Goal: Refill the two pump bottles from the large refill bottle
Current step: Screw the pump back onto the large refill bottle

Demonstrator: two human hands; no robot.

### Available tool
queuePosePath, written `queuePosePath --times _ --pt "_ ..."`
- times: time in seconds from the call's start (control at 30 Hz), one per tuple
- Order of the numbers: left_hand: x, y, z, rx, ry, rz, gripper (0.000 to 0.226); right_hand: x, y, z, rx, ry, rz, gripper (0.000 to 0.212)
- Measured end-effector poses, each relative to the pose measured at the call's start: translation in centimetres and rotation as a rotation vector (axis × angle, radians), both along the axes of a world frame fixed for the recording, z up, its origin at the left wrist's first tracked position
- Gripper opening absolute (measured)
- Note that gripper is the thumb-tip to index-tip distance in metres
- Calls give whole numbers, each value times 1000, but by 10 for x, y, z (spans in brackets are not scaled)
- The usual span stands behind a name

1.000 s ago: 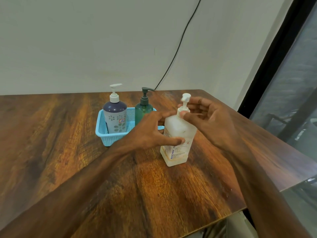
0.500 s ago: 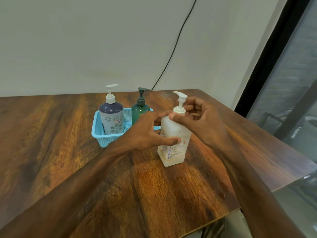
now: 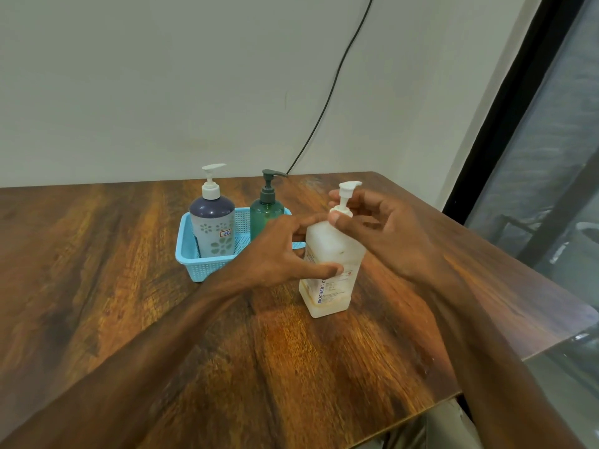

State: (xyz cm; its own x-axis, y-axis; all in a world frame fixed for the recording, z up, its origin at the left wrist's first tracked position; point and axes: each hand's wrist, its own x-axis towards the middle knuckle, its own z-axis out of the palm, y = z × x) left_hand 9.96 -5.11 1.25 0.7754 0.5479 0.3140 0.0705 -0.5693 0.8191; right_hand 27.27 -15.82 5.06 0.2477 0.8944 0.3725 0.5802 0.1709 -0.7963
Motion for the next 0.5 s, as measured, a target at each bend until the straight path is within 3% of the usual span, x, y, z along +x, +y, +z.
queuePosePath --times 0.07,0.2,0.3,0.5 --pt "0 1 0 2 -1 -14 65 12 -6 8 -75 -11 151 32" --pt "1 5 -2 -7 9 -37 74 19 -3 10 -71 -3 181 29" --pt "0 5 -4 -5 -1 -33 80 15 -1 1 -2 -13 138 28" --pt "1 -1 -3 5 -11 -2 70 -4 -2 -17 173 18 -31 25"
